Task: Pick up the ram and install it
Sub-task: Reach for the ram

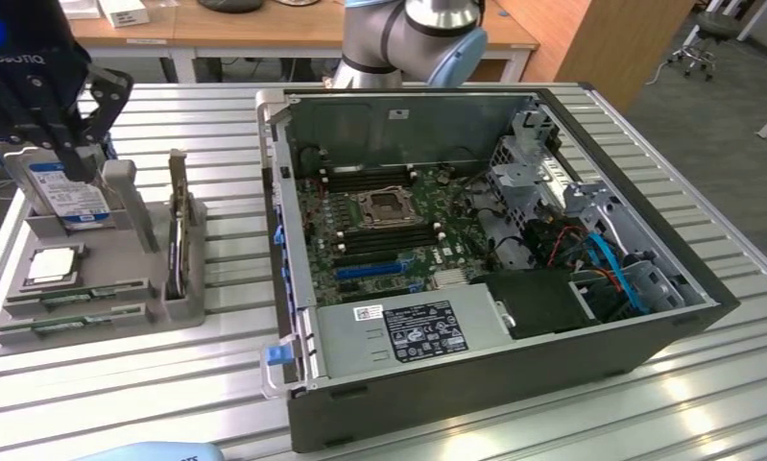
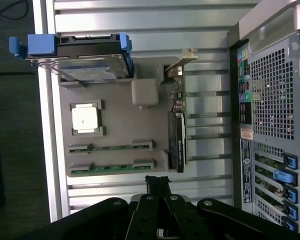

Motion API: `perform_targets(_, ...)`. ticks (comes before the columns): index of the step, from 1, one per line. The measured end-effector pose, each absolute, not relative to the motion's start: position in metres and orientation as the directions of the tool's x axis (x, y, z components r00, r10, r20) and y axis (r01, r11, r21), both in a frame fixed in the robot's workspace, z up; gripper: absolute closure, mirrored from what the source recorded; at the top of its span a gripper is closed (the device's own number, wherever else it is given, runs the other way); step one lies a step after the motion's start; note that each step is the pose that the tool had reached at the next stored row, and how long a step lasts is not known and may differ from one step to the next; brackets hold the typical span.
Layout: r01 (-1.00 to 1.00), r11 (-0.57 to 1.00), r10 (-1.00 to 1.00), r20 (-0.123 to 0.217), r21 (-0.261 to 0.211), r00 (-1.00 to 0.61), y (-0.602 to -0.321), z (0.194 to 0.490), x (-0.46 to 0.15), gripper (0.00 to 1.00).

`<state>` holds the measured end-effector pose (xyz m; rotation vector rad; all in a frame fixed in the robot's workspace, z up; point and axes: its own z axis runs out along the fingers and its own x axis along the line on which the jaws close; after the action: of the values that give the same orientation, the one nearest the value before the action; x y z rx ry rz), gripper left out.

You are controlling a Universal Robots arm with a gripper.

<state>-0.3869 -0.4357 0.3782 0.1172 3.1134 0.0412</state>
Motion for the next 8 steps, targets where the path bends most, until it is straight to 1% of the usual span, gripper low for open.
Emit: perform_targets(8, 0.075, 0.997, 0.076, -0.025, 0.027, -0.997, -0.435, 0.375, -0.410, 0.90)
